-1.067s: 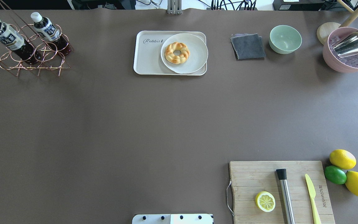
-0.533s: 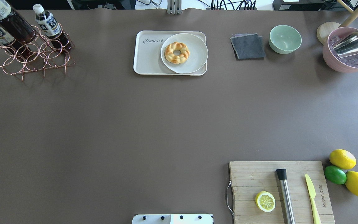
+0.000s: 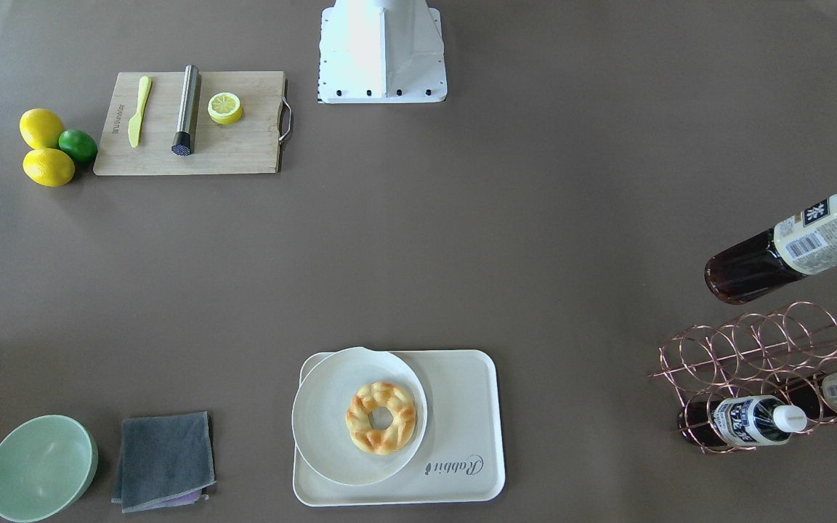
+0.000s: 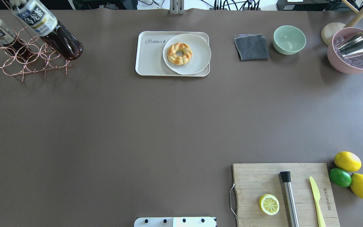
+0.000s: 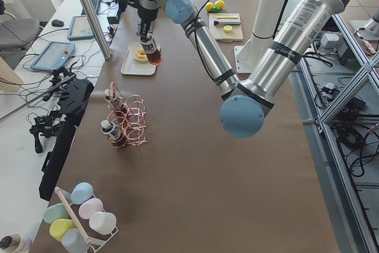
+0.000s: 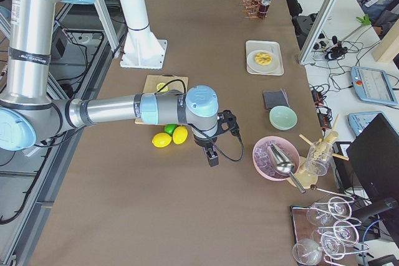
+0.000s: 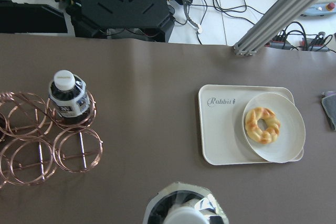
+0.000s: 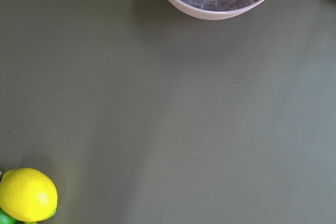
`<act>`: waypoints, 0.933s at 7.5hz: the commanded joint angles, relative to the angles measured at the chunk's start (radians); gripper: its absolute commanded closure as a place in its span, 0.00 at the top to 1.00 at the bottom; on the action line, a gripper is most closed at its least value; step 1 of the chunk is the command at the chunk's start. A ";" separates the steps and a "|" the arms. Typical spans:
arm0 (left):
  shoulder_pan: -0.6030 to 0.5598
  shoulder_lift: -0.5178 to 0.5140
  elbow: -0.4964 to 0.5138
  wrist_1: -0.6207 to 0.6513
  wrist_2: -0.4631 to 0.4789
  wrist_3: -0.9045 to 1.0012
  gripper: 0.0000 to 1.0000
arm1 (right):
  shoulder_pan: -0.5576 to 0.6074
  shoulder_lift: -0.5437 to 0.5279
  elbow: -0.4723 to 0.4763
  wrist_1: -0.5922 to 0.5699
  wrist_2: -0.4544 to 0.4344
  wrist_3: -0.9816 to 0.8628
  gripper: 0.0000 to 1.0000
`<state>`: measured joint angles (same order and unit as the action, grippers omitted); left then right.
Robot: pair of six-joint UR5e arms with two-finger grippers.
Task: Place tea on tray
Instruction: 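Lift the tea bottle up out of the rack with the left gripper, then carry the bottle toward the robot and set it upright on the table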
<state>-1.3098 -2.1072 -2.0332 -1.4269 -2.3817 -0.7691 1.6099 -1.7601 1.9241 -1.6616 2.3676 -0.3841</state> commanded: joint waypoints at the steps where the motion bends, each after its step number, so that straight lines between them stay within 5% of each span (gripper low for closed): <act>1: 0.221 -0.057 -0.077 0.008 0.138 -0.229 0.00 | -0.001 0.004 0.025 0.000 0.012 -0.001 1.00; 3: 0.482 -0.138 -0.055 0.010 0.435 -0.343 0.00 | -0.010 0.004 0.023 0.000 0.010 -0.004 1.00; 7: 0.812 -0.249 0.075 0.039 0.816 -0.430 0.00 | -0.016 0.002 0.006 0.000 0.009 -0.012 1.00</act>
<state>-0.6554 -2.2964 -2.0348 -1.4009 -1.7507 -1.1727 1.5962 -1.7575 1.9416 -1.6613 2.3763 -0.3893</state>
